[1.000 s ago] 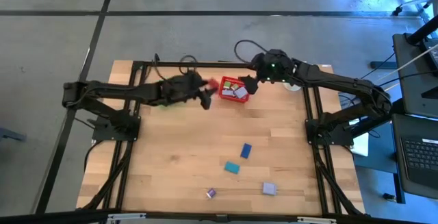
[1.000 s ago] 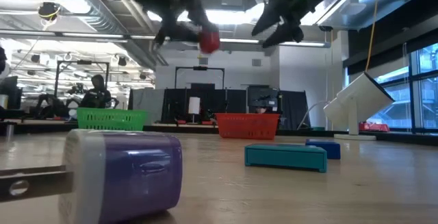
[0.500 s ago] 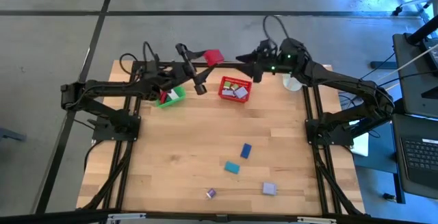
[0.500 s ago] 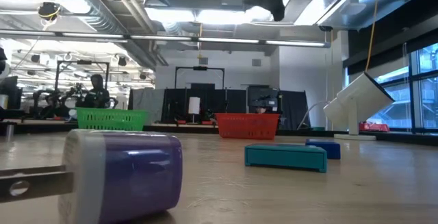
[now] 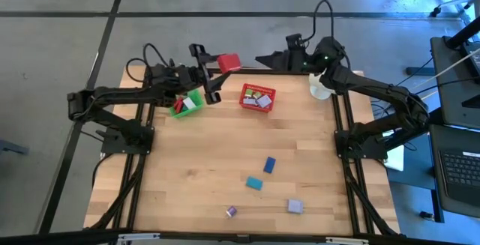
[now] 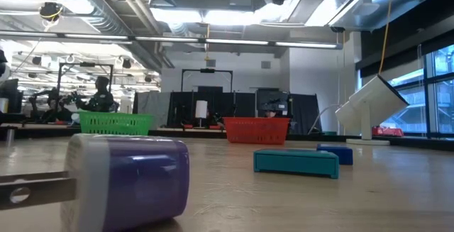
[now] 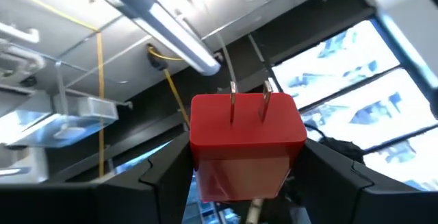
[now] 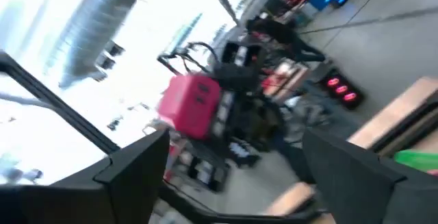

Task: Pick & Place Office items
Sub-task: Put the red charger adapter into the red bin

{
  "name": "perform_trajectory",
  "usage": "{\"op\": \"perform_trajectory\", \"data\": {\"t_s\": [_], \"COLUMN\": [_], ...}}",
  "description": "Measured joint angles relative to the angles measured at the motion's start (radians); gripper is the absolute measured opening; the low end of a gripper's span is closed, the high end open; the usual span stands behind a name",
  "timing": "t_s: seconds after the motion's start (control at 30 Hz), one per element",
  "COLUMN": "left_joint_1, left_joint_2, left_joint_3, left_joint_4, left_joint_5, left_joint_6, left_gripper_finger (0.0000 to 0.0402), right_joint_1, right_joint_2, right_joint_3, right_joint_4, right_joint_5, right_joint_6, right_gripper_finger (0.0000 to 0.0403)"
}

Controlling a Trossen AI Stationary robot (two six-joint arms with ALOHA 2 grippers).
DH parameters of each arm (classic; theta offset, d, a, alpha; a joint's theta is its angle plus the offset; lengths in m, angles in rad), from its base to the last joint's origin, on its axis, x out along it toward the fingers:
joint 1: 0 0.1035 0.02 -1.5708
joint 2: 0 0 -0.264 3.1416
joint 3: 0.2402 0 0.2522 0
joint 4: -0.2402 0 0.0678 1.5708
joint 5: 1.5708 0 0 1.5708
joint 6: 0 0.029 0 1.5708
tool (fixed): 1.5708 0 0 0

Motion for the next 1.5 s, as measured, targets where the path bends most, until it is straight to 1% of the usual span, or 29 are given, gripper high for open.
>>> {"op": "perform_trajectory", "data": {"t_s": [0.17, 0.3, 0.6, 0.8, 0.93, 1.03, 1.13, 1.27, 1.43, 1.5], "left_joint_1": [0.0, 0.0, 0.0, 0.005, 0.012, 0.017, 0.022, 0.026, 0.024, 0.024], "left_joint_2": [0.041, 0.095, 0.198, 0.251, 0.263, 0.265, 0.265, 0.265, 0.265, 0.265], "left_joint_3": [0.023, 0.074, 0.168, 0.221, 0.235, 0.234, 0.235, 0.234, 0.235, 0.235], "left_joint_4": [0.0, 0.0, -0.004, -0.005, -0.01, -0.015, -0.013, -0.011, -0.009, -0.01], "left_joint_5": [0.049, 0.099, 0.103, 0.097, 0.095, 0.096, 0.095, 0.097, 0.104, 0.104], "left_joint_6": [0.043, 0.071, 0.088, 0.14, 0.135, 0.134, 0.134, 0.141, 0.197, 0.201], "left_gripper_finger": [0.0219, 0.0217, 0.0213, 0.0213, 0.0213, 0.0213, 0.0213, 0.0213, 0.0216, 0.0221], "right_joint_1": [-0.013, -0.011, 0.027, 0.043, 0.044, 0.044, 0.044, 0.043, 0.043, 0.043], "right_joint_2": [0.036, 0.071, 0.099, 0.101, 0.101, 0.101, 0.101, 0.101, 0.102, 0.102], "right_joint_3": [0.0, 0.0, 0.0, 0.0, 0.0, 0.0, 0.0, 0.0, -0.001, -0.001], "right_joint_4": [0.128, 0.201, 0.284, 0.324, 0.347, 0.344, 0.344, 0.336, 0.336, 0.336], "right_joint_5": [-0.024, -0.039, -0.041, -0.032, -0.032, -0.033, -0.042, -0.055, -0.066, -0.07], "right_joint_6": [0.217, 0.321, 0.357, 0.348, 0.338, 0.335, 0.328, 0.325, 0.326, 0.328], "right_gripper_finger": [0.0336, 0.0336, 0.0336, 0.0336, 0.0327, 0.0307, 0.0275, 0.0215, 0.0125, 0.0119]}}
